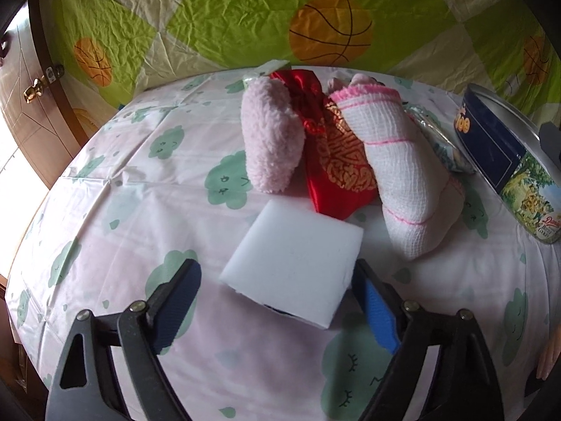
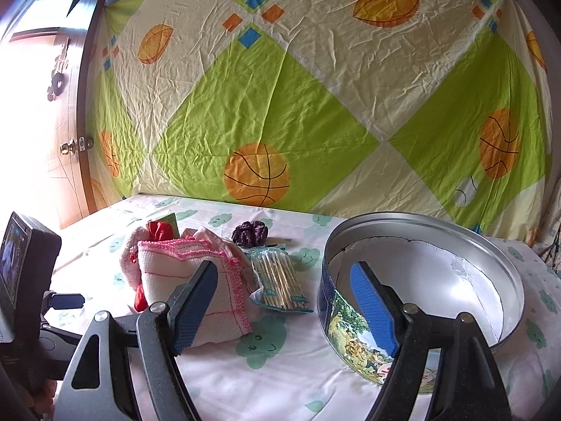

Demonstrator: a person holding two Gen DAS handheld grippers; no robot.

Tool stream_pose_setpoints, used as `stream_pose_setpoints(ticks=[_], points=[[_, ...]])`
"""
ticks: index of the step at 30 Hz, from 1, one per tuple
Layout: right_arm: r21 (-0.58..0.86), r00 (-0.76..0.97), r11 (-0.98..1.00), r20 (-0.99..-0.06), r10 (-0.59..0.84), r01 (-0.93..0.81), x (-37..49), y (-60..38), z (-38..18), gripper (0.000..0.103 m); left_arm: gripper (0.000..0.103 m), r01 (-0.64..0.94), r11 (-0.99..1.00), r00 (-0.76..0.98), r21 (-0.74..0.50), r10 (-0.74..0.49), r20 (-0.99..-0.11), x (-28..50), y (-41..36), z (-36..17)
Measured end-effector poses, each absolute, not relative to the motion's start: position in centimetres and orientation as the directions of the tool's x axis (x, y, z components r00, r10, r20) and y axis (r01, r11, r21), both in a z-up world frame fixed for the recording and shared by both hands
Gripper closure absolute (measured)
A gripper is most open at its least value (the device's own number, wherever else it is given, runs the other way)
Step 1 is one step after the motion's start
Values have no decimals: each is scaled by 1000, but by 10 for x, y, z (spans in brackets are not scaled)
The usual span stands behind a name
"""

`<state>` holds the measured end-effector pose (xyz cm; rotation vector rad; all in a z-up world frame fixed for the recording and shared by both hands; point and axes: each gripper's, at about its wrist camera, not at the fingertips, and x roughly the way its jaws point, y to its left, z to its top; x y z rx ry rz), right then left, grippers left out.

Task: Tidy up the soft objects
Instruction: 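Grasp the white sponge block with the left tool while the right tool grasps the knitted cloth, then carry the knitted cloth with the right tool while the left tool carries the sponge over the tin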

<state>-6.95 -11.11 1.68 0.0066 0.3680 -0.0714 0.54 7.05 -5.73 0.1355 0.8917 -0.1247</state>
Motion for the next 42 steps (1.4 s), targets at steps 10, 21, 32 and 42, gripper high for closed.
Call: stream_pose_setpoints(ticks=[10,21,32,42], points=[[-4,921,1000,-389,-20,20,-65,-107,13,23,42,208,977,630,38,-104,-770,3,69,-54],[88,886,989,-440,148,-121,-52,-103,8,23,42,88,996,776,-7,-73,-627,-20,112,-21],[115,720,969,-650,241,-220,11,-46,-20,23,42,20,1000,797,-5,-19,-604,-21,151,-13],[196,647,963,-714,268,-183,23,-64,-33,85,42,9,1000,782,-16,-17,-624,-17,145,-17]])
